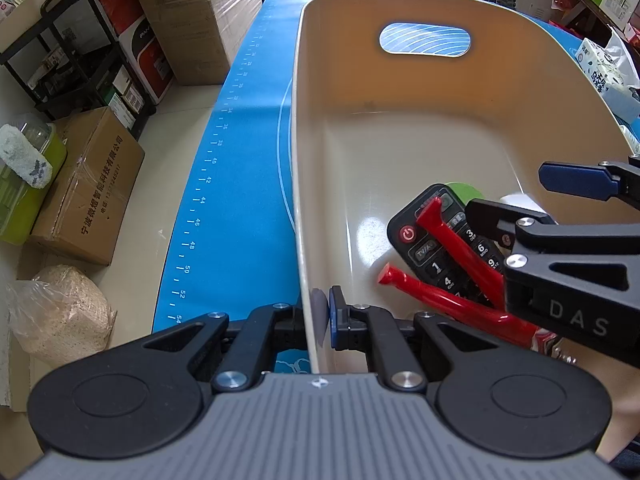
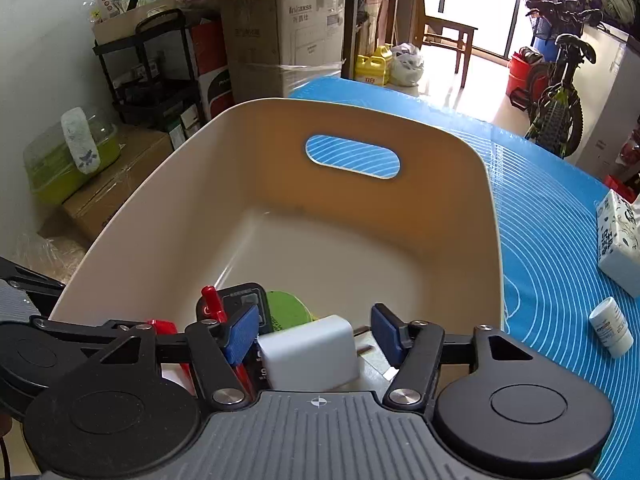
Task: Organize rigid objects
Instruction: 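Carry the second charger into the basket and release it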
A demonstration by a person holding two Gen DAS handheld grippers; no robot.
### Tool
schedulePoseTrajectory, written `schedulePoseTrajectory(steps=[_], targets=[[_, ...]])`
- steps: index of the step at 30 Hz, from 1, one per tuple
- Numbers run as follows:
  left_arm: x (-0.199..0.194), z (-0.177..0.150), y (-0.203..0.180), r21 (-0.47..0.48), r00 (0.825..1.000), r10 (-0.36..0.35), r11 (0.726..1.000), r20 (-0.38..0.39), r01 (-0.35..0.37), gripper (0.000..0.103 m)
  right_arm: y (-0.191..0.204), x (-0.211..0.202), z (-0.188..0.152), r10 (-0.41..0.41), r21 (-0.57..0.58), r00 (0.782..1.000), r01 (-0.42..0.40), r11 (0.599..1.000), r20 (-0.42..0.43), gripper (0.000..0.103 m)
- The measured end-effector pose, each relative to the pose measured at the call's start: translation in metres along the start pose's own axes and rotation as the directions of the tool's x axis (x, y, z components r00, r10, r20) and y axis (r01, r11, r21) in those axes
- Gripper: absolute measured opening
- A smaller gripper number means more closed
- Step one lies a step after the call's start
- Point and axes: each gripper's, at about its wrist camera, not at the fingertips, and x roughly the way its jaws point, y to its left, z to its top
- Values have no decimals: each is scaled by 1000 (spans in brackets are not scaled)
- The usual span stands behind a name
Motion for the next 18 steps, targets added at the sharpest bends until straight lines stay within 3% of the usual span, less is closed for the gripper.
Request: schedulePoseTrajectory(steps=[7,10,14,18], targets=[[0,0,2,1,1000,1,1000,-1,-1,11,-7,-12,-1,56,6,998,-56,998,38,73],[0,0,2,-1,1000,1,1000,-1,-1,11,-11,-24,0,19,-7,997,-18,1000,78,85],[0,1,2,0,1000,2,1000,-1,-2,11,-35,-43,9,18,69,990,-28,997,140,86],[0,1,0,3,1000,7,1000,-2,-7,11,-66,-55,13,-55,135,979,29,990,195,88]])
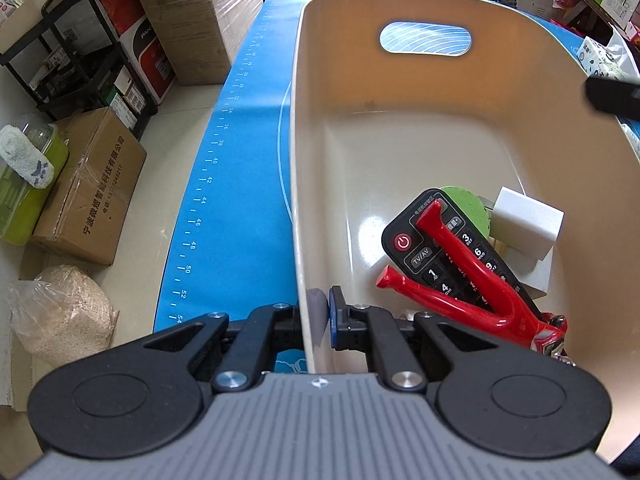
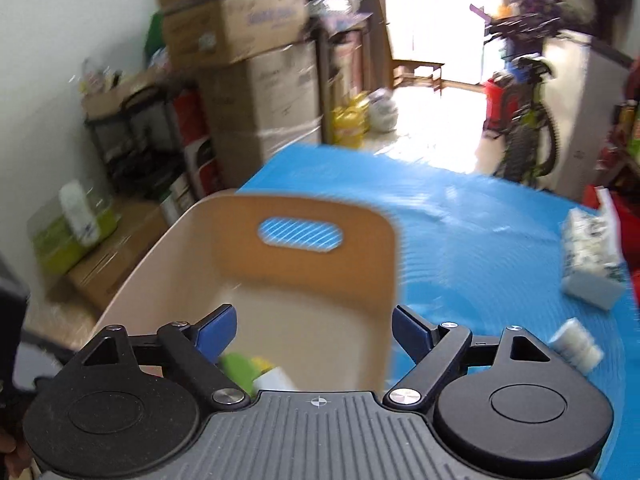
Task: Organize rigid objects
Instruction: 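Carry the second charger into the basket and release it, then grasp the white pill bottle with the right tool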
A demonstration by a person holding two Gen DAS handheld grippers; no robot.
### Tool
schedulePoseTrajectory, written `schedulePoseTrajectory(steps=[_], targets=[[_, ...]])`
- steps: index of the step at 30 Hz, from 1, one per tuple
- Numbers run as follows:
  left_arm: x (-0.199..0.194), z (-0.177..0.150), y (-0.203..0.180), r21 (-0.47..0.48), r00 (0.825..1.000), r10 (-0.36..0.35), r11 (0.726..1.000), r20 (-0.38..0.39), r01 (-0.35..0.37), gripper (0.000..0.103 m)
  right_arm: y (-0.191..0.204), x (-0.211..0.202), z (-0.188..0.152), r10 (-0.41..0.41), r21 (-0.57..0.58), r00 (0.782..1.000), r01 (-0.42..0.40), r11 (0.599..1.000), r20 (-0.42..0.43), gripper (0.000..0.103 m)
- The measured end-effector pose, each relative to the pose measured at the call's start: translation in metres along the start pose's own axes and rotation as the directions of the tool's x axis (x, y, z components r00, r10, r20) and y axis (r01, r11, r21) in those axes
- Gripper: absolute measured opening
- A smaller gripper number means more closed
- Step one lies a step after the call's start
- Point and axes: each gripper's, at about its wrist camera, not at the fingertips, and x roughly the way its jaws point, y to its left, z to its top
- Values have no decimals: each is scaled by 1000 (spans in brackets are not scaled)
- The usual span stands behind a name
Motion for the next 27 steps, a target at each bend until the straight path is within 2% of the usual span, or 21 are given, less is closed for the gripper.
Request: schedulePoseTrajectory(steps=[4,5,7,9,14,17,19,23,27], targets=[[0,0,-1,1,1000,6,1000,-1,-6,11,-40,2,0,-87,99,996,84,992,29,92],[0,0,-1,1,1000,6,1000,-1,-6,11,-51,3,-1,-125,124,991,119,985,43,97],[0,0,-2,0,1000,6,1000,-2,-6,12,-75,8,-4,-208,181,977,195,964,56,100],[0,0,-2,0,1000,7,1000,-2,-7,11,-101,16,-8,-258,257,966,242,936,31,100],[0,0,-2,0,1000,7,1000,-2,-7,11,-163,37,-30,-349,446,934,342,827,-69,100],[-1,0,-2,1,1000,7,1000,-2,-7,11,-181,55,-42,-399,440,906,419,794,-142,100],[-1,0,-1,1,1000,7,1000,-3,-7,12,-185,64,-47,-420,413,892,449,792,-165,100],[-2,-1,0,3,1000,9,1000,-3,-9,12,-187,76,-49,-488,359,856,515,779,-170,100],[-2,-1,0,3,1000,9,1000,-3,-9,12,-192,84,-52,-527,349,837,542,765,-145,100]])
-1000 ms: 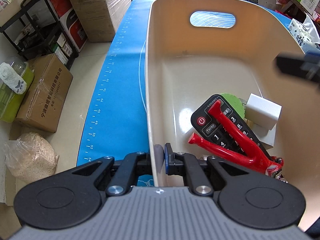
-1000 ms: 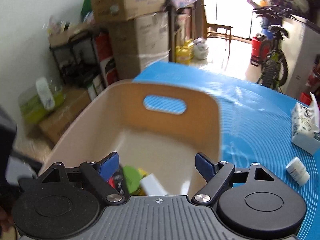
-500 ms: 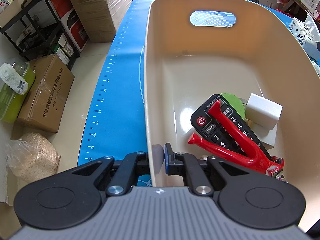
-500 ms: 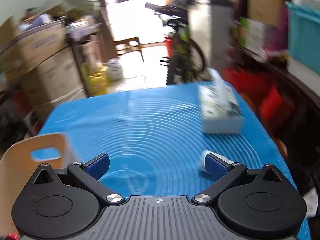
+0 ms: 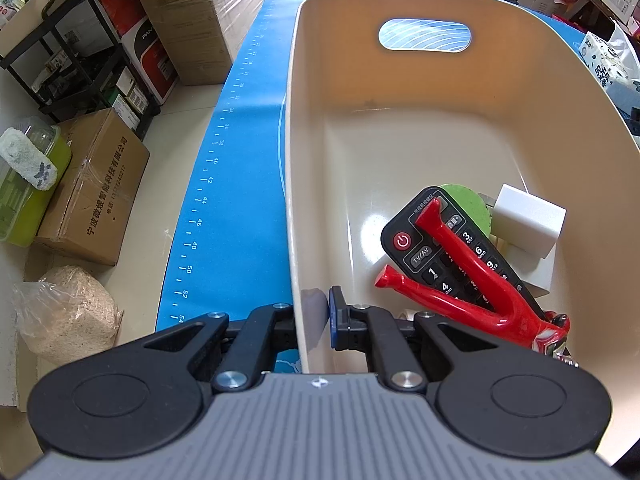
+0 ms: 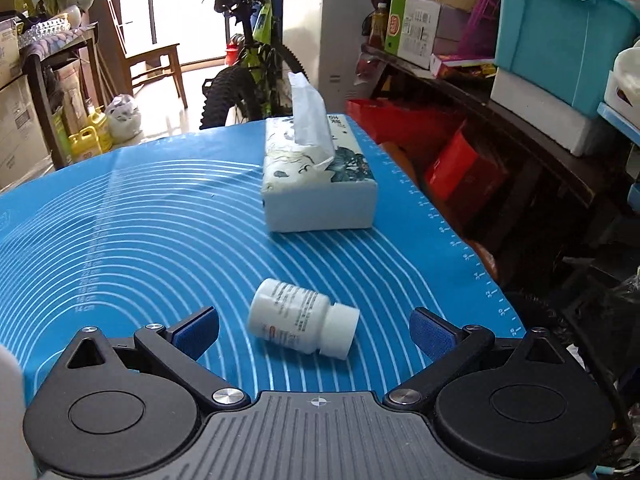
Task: Organize rigid objects
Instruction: 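Grasp the white pill bottle with the right tool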
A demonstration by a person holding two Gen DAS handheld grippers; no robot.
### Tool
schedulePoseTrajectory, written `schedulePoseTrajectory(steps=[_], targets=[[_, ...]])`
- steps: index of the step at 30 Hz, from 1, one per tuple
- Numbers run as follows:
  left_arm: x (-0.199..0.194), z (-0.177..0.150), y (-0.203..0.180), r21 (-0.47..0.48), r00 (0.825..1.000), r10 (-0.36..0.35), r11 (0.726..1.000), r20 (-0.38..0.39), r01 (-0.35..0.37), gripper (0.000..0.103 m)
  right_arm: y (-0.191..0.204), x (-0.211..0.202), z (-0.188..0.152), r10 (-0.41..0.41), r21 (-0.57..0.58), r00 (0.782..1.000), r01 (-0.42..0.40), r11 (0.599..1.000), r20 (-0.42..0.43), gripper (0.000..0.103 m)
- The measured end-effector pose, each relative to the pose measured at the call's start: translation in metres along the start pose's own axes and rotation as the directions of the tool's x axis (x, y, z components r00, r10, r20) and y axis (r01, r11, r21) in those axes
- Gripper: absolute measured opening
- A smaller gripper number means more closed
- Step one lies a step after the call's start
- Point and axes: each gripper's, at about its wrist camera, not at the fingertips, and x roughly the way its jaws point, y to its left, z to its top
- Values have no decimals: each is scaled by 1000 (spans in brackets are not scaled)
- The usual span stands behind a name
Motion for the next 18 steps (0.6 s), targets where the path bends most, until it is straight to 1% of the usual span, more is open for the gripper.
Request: schedulePoseTrajectory(steps=[2,5,7,9,11,12,13,18], targets=[[0,0,0,1,1000,1,1000,0,-1,12,-2,6,-1,-15,10,1000,15,1000,9,100],[0,0,1,1,1000,-1,1000,-1,1,12,-5,15,-3,10,49,1000,-10,999,1,100],[0,0,0,2,1000,1,1000,-1,-1,12,-4,18,-5,16,49,1000,-17,999,4,100],[0,0,0,5,1000,4,1000,-2,-4,12,-1,21,-6,25,31,1000,-25,999,14,95],[1,0,-1,9,1000,8,1000,-3,-8,12,0,22,-7,42,30,999,-43,999,28,82],[1,0,-2,9,1000,9,1000,-3,-9,11,1,23,-7,50,33,998,-51,998,26,78],[1,0,-3,8,1000,9,1000,-3,-9,11,3,24,-8,50,28,999,-51,998,22,68],[2,1,-4,10,1000,15,1000,-5,-14,12,5,16,-10,43,-1,998,-43,999,54,68]])
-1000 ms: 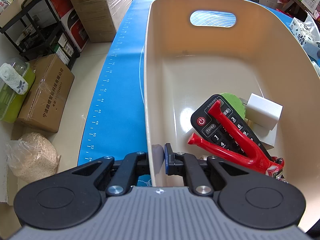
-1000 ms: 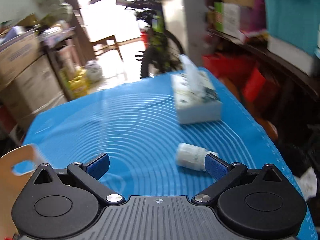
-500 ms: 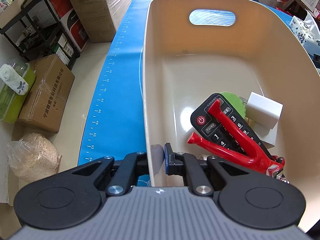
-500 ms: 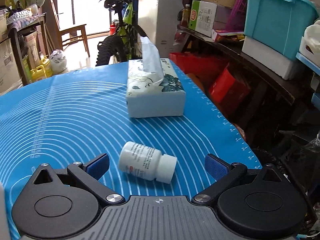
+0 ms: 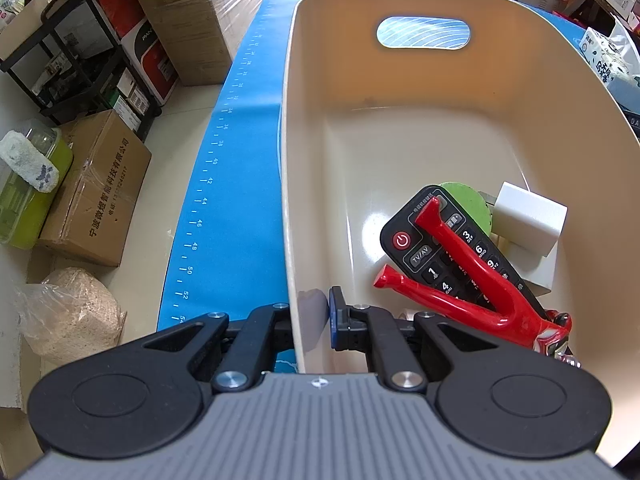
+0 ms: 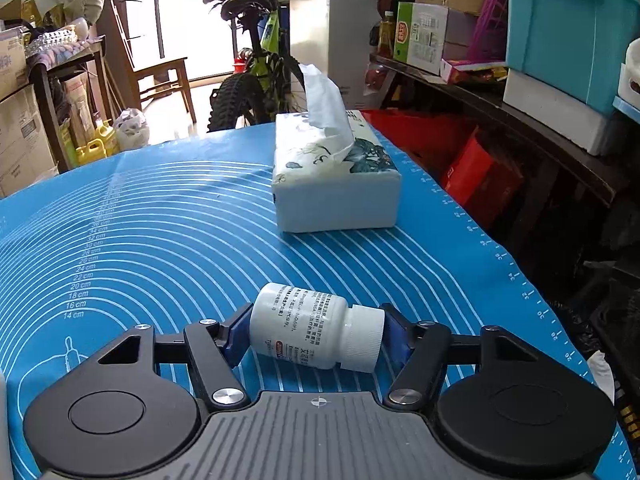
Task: Organize rigid objects
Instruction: 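Grasp the white pill bottle with the right tool, then carry the pill bottle into the basket and release it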
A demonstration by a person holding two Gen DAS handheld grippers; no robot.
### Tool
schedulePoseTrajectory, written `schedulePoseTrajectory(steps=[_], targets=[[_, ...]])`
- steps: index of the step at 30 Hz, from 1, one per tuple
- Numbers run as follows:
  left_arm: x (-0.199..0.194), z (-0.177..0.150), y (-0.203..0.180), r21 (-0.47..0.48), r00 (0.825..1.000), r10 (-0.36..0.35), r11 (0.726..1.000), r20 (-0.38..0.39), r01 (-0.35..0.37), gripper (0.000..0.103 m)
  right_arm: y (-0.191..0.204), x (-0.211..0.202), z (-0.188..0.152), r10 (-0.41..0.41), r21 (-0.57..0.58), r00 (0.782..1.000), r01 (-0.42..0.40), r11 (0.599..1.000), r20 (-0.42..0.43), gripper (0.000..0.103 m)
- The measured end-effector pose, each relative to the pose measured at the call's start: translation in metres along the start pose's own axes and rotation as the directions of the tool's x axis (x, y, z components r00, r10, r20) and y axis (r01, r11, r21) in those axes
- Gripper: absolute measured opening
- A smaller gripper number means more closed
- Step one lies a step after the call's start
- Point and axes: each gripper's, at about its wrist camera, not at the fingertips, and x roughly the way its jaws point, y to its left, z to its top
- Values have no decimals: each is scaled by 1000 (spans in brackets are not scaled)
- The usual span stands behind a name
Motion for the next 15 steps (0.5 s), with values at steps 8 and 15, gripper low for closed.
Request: schedulePoseTrajectory(steps=[8,15], targets=[[-2,1,1,-8,1000,-5,1000,5,5,11,0,-33,11,28,-14,998,-27,1000,51,68],[-3,1,3,-14,1000,-12,1000,12,12,11,14,-83,23,90,-68,986,-81,994,138,68]])
